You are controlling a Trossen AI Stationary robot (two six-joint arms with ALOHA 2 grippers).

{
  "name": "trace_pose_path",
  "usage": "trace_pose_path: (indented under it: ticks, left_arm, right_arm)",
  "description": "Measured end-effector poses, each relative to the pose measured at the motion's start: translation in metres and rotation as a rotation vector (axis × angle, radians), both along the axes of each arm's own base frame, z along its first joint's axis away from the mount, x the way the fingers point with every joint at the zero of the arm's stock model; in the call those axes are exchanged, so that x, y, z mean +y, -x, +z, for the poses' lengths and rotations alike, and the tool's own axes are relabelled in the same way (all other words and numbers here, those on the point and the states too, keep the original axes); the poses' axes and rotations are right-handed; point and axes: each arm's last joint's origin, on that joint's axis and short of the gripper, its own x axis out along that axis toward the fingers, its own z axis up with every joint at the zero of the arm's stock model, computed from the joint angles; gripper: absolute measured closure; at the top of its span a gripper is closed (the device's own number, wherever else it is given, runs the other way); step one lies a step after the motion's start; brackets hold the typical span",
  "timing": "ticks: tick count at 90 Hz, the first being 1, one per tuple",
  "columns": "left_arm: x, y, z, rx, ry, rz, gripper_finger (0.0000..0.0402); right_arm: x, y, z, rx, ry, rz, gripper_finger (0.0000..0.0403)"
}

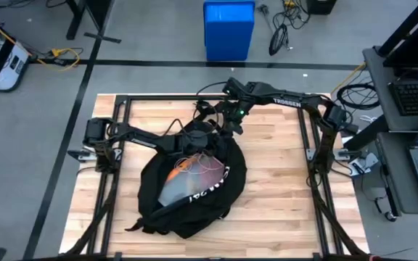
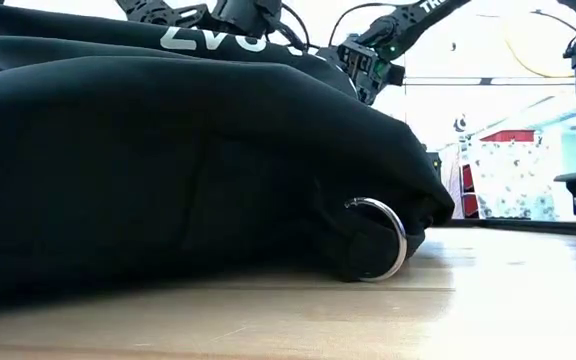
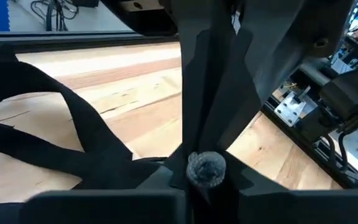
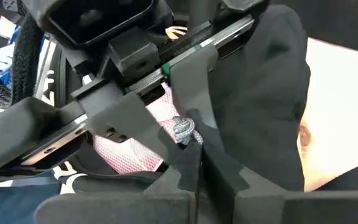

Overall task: Unpack backpack
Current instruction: Close the black backpack

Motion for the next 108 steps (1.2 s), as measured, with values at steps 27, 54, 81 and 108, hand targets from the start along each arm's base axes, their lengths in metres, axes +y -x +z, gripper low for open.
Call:
trace_pose_path:
  ticks: [27,54,81,108]
  left_arm:
    - [0.000,0.000,0.001,-0.007,-0.001,-0.001,0.0401]
    - [-0.009,0.000,0.003,-0.005,0.000,-0.023,0.0401]
    - [-0.017,0.004,0.020,-0.050,0.010,-0.077,0.0401]
    - [-0.024,0.013,0.026,0.029,0.022,-0.110,0.0401]
  right_arm:
    - [-0.005,0.008,0.006,0.039,-0.021,-0.063,0.0379]
    - [-0.020,0.037,0.025,0.034,-0.038,-0.103,0.0305]
    - [-0.023,0.049,0.016,0.002,0.087,0.062,0.0271]
    - [-0.018,0.044,0.008,-0.050,0.146,0.183,0.0270]
